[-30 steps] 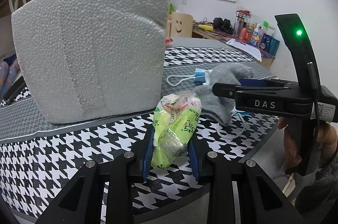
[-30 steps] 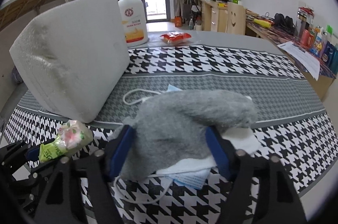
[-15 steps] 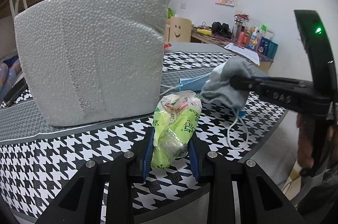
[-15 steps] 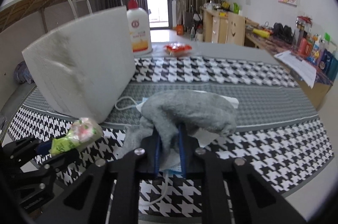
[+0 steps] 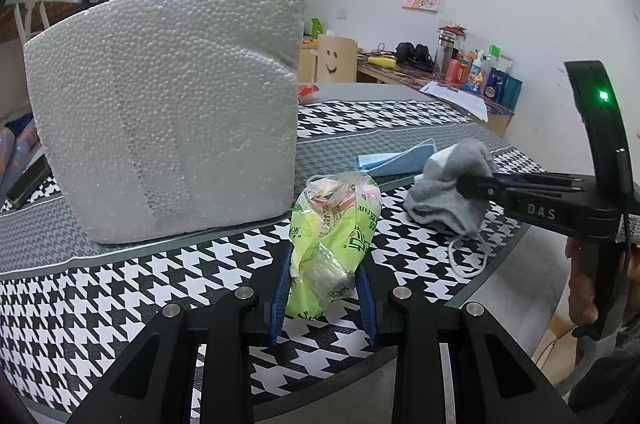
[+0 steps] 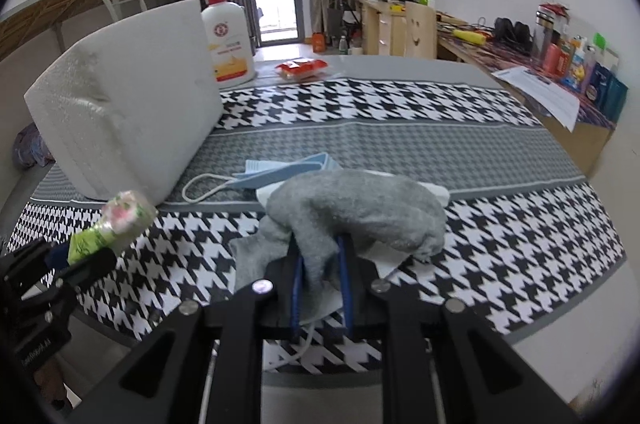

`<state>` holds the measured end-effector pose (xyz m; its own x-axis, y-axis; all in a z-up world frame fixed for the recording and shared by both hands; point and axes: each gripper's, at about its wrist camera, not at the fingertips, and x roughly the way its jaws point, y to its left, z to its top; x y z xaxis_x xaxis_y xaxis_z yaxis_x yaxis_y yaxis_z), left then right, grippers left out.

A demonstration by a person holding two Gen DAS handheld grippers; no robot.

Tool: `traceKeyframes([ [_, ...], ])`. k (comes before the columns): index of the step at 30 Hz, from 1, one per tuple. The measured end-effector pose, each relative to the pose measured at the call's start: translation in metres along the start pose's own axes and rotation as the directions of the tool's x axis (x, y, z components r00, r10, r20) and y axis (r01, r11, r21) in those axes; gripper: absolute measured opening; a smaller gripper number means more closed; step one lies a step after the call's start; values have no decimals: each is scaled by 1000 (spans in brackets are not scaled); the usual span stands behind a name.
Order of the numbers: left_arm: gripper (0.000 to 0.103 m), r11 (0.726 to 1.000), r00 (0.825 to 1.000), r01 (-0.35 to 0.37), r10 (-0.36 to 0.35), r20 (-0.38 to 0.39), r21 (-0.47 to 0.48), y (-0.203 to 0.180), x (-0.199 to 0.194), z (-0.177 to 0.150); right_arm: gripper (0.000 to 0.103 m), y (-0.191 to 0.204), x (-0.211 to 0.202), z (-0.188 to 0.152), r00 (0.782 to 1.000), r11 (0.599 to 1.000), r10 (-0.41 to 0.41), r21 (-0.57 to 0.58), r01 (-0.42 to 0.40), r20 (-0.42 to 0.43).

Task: Organize soft objects
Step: 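Lift the grey cloth with the right gripper, dragging it off the tissue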

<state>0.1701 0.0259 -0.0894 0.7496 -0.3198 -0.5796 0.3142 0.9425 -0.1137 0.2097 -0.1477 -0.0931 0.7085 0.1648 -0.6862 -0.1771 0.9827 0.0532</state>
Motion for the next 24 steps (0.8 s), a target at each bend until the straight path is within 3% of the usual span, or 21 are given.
traceKeyframes([
  [5, 32, 1000, 1000, 2, -2, -1, 3, -1, 3, 1, 49, -7, -14, -6, 999, 1000, -19, 15, 19, 34],
  [14, 32, 1000, 1000, 2, -2, -2, 7, 1, 5, 0, 50, -6, -10, -8, 999, 1000, 2, 10, -3, 46],
  [15, 32, 1000, 1000, 3, -2, -2, 7, 1, 5, -1, 45, -5, -8, -8, 999, 1000, 3, 5, -3, 45],
  [18, 32, 1000, 1000, 3, -3, -2, 6, 1, 5, -1, 17, -5, -4, -10, 1000, 1000, 8, 8, -8, 21],
  [24, 32, 1000, 1000, 3, -3, 1, 12, -1, 3, -1, 12, -7, -22, -10, 998, 1000, 16, 16, -17, 54],
])
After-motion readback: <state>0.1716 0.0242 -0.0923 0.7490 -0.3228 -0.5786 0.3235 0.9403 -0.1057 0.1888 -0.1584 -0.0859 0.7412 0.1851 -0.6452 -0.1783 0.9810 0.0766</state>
